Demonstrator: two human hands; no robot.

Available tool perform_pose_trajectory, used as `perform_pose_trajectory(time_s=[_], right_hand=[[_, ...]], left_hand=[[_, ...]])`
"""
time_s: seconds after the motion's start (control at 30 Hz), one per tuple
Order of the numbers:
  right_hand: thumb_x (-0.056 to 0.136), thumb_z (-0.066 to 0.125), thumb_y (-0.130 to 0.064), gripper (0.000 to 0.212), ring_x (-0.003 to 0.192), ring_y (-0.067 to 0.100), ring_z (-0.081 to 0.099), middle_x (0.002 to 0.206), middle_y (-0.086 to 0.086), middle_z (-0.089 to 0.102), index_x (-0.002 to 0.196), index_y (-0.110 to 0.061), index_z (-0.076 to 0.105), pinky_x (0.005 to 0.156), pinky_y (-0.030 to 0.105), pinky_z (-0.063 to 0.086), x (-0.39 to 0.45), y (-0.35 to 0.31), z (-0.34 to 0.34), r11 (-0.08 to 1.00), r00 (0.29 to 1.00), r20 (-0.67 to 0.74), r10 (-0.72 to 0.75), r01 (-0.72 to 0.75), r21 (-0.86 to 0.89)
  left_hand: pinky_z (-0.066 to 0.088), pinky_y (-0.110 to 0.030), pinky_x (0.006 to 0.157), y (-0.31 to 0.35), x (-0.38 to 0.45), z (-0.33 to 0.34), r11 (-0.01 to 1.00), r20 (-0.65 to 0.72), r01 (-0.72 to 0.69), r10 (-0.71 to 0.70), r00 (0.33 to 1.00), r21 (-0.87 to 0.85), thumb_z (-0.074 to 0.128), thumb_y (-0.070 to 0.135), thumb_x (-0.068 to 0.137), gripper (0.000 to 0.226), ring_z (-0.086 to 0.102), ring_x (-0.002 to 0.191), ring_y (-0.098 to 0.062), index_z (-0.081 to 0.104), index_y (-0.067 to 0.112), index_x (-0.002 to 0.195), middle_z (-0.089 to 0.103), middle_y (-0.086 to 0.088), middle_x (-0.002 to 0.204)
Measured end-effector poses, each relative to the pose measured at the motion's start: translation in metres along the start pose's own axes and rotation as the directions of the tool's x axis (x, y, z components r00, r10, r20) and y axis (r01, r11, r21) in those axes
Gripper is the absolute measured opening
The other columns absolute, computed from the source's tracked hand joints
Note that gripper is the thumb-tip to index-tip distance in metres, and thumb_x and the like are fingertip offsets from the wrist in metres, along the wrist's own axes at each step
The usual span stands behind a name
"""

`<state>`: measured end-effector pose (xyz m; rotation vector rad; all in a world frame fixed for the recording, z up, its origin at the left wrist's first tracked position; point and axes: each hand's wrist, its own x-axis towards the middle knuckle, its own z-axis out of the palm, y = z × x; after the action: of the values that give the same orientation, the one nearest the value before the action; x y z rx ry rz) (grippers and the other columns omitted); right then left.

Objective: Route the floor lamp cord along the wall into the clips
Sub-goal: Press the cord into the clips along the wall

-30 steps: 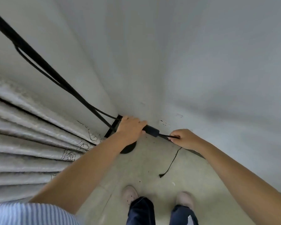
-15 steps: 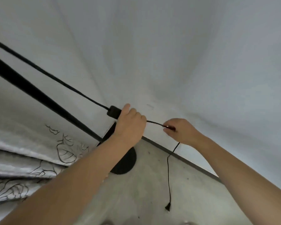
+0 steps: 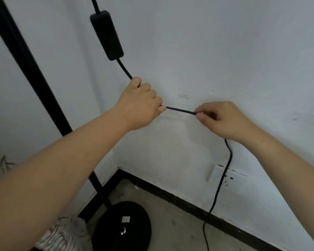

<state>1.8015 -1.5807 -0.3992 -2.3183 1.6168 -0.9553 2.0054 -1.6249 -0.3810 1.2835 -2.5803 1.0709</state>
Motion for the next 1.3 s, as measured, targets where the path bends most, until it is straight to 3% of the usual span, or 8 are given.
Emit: perform_pose_trajectory(time_s=[0.13,0.23,0.37,0.53,0.73,0.93,1.1,1.3], right_hand=[[0.085,0.052,-0.003,0.018,0.074,0.028,0.061,0.079,0.021,0.07,0.091,0.003,0.068,0.067,0.027,0.042,-0.002,-0.006,0.004,0.99,0.991,-0.12,-0.062,0.046,-0.133],[0.084,0.054,-0.009,0.019,0.064,0.038,0.059,0.066,0.026,0.062,0.08,0.003,0.069,0.058,0.042,0.049,0.001,-0.018,0.009,0.956,0.983,-0.092,-0.156,0.127,-0.264],[0.088,0.049,-0.014,0.023,0.077,0.037,0.058,0.08,0.021,0.062,0.088,-0.001,0.068,0.065,0.04,0.048,0.009,-0.023,0.011,0.916,0.992,-0.021,-0.128,0.11,-0.385],[0.089,0.046,-0.013,0.023,0.09,0.037,0.056,0.093,0.018,0.062,0.098,-0.005,0.065,0.07,0.037,0.045,0.024,-0.025,0.011,0.867,0.995,0.077,-0.063,0.093,-0.49],[0.082,0.046,0.001,0.02,0.083,0.036,0.057,0.095,0.017,0.061,0.09,-0.001,0.065,0.059,0.031,0.037,0.036,-0.021,0.011,0.762,0.996,0.094,-0.011,0.069,-0.644],[0.083,0.045,0.0,0.02,0.078,0.033,0.055,0.089,0.014,0.058,0.089,-0.001,0.064,0.058,0.03,0.036,0.035,-0.019,0.008,0.773,0.999,0.028,-0.036,0.045,-0.633],[0.086,0.045,-0.006,0.018,0.078,0.035,0.057,0.091,0.014,0.06,0.089,-0.003,0.063,0.056,0.031,0.034,0.02,-0.01,0.009,0.804,0.998,-0.053,-0.024,-0.012,-0.595],[0.087,0.046,-0.007,0.026,0.079,0.038,0.06,0.09,0.017,0.065,0.105,-0.01,0.064,0.059,0.035,0.045,-0.019,0.013,0.027,0.902,0.987,-0.152,0.056,-0.115,-0.415]], left_hand=[[0.03,-0.033,0.094,-0.005,-0.003,0.019,0.999,0.068,0.007,-0.01,0.998,0.04,0.042,0.028,0.093,0.026,0.058,0.082,-0.021,0.065,0.016,0.088,0.068,0.0,0.079],[0.045,-0.013,0.066,0.006,-0.001,0.014,0.983,0.092,-0.006,-0.011,0.996,0.184,0.071,0.024,0.05,0.007,0.055,0.047,-0.003,0.065,0.028,0.051,0.058,0.011,0.043],[0.047,-0.011,0.054,0.017,0.003,0.025,0.972,-0.027,-0.034,0.042,0.999,0.232,0.073,0.014,0.042,0.02,0.053,0.043,-0.004,0.056,0.024,0.039,0.053,0.012,0.039],[0.06,-0.027,0.075,0.021,0.008,0.04,0.968,-0.272,-0.048,0.116,0.955,0.245,0.053,-0.004,0.067,0.033,0.058,0.049,-0.01,0.061,0.018,0.043,0.056,0.008,0.043],[0.054,-0.017,0.059,0.028,0.007,0.034,0.968,-0.153,-0.208,0.228,0.962,0.139,0.073,0.0,0.036,0.03,0.046,0.039,-0.012,0.049,0.018,0.033,0.045,0.006,0.034],[0.054,-0.017,0.057,0.027,0.01,0.028,0.979,-0.275,-0.186,0.201,0.94,0.081,0.073,-0.005,0.041,0.031,0.046,0.038,-0.013,0.05,0.016,0.035,0.046,0.004,0.033],[0.059,-0.038,0.077,0.028,0.013,0.034,0.988,-0.466,-0.147,0.156,0.871,0.056,0.071,-0.01,0.053,0.027,0.052,0.041,-0.016,0.058,0.011,0.042,0.053,0.001,0.037],[0.053,-0.054,0.081,0.028,0.018,0.05,0.986,-0.641,-0.156,0.087,0.762,-0.052,0.054,-0.013,0.068,0.021,0.066,0.056,-0.023,0.066,0.001,0.057,0.066,-0.01,0.053]])
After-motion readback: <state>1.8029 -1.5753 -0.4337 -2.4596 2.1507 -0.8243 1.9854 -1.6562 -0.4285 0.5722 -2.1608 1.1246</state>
